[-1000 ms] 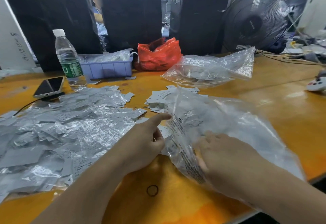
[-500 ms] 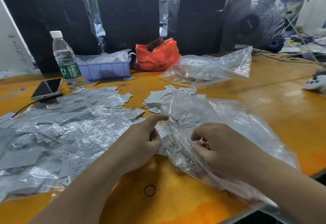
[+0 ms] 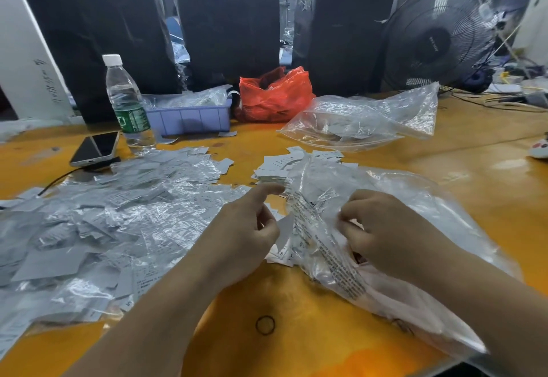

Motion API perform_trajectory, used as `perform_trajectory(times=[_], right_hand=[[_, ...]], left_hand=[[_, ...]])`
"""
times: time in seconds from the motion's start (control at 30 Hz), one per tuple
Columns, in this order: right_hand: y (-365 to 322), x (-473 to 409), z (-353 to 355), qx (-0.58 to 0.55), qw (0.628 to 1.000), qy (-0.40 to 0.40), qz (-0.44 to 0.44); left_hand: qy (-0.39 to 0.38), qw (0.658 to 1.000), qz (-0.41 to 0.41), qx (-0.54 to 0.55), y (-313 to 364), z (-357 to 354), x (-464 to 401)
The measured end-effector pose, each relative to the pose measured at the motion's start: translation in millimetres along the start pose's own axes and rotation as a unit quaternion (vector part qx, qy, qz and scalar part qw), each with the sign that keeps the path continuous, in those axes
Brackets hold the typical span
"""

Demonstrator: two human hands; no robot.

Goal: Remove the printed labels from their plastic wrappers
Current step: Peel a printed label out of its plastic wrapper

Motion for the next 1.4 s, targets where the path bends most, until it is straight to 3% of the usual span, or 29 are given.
perform_trajectory(times=[0.17,0.27,0.37,0.47,0.6,0.87,1.33,1.4], right_hand=[[-11.1,3.5,24.0,-0.037,0.997,0.062,0.028],[-13.8,2.2,33.8,-0.128,0.989,0.068,0.022],[-18.1,-6.2,33.2,-0.231,0.973,0.024,0.015],[-33.1,-16.8,25.2,-0.373,0.927,-0.037,0.029],[-61.3,-33.4,12.8,-0.453,0.883,-0.111,0.053],[-66.7,-44.3,-0.9,-0.478,0.862,-0.155,0.060],[-36.1,-22.9,21.1,-0.423,0.902,-0.065,0.059],[-25.9,-18.5,28.8,-0.381,0.923,-0.035,0.043]], left_hand=[[0.033,0.999,0.006,0.034,0.6,7.7,1.7],[0.070,0.996,0.025,0.047,-1.8,17.6,3.4],[0.096,0.993,0.048,0.056,-3.8,25.8,4.9],[0.115,0.984,0.056,0.126,-6.7,31.5,6.2],[0.111,0.964,0.060,0.233,-10.5,30.4,3.5],[0.042,0.931,0.042,0.361,-6.3,20.9,-3.9],[0.091,0.951,0.063,0.290,-15.1,20.2,-0.6],[0.095,0.954,0.072,0.275,-17.3,20.7,0.6]])
Point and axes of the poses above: each hand's wrist, its own x-axis away from the middle knuckle, its own z-axis out of the back of the hand, y = z × x, the point moved 9 cm from there along -x, towards the middle knuckle, and after that the axes turned 8 degrees about -y, right-handed, at the moved point
